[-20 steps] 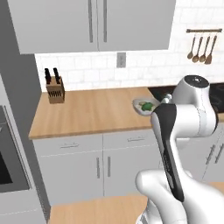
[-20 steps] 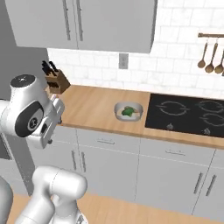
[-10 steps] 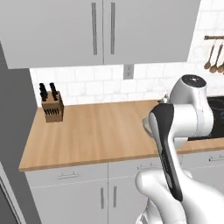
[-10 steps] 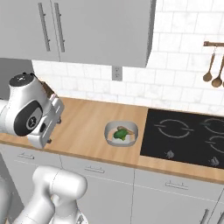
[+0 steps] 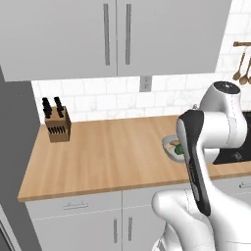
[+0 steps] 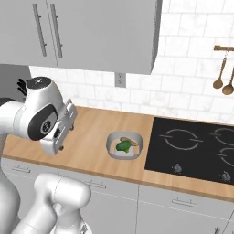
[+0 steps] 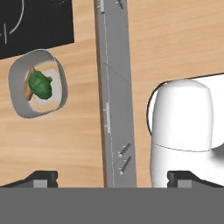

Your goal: Take the meat container that has the shrimp and place it on the second highest rack of the freezer. Then take the vegetable container that has the broccoli and sweet potato and place it on the highest rack of the freezer.

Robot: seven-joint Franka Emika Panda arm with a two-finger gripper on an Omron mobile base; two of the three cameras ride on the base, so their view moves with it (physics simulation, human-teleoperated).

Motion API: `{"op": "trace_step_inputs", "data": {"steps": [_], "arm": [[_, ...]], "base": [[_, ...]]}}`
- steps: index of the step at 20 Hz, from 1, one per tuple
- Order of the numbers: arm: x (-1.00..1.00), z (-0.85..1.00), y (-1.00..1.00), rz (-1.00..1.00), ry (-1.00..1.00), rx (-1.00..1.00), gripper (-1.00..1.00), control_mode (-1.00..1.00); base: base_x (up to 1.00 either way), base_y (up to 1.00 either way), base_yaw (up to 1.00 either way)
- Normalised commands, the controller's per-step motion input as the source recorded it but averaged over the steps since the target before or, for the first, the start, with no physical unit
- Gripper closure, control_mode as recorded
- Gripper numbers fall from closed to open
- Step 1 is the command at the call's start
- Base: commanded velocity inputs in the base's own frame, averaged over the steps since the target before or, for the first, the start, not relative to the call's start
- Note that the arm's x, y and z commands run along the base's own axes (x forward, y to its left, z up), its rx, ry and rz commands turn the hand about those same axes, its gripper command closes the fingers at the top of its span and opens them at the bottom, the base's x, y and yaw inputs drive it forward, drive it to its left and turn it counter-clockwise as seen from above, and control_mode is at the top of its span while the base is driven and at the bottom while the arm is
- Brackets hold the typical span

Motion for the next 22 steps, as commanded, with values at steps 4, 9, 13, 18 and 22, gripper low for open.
{"op": "trace_step_inputs", "data": {"steps": [4, 9, 13, 18, 22], "arm": [[0.14, -0.02, -1.0, 0.0, 0.12, 0.09, -1.0, -1.0], [0.32, -0.43, -0.92, 0.12, 0.03, 0.02, -1.0, -1.0], [0.54, -0.5, -0.64, 0.3, 0.0, 0.04, -1.0, -1.0], [0.45, -0.51, -0.28, 0.18, -0.04, 0.01, -1.0, -1.0], [0.63, -0.25, -0.11, 0.03, 0.26, -0.03, -1.0, -1.0]], "base": [[0.0, 0.0, 0.0], [0.0, 0.0, 0.0], [0.0, 0.0, 0.0], [0.0, 0.0, 0.0], [0.0, 0.0, 0.0]]}}
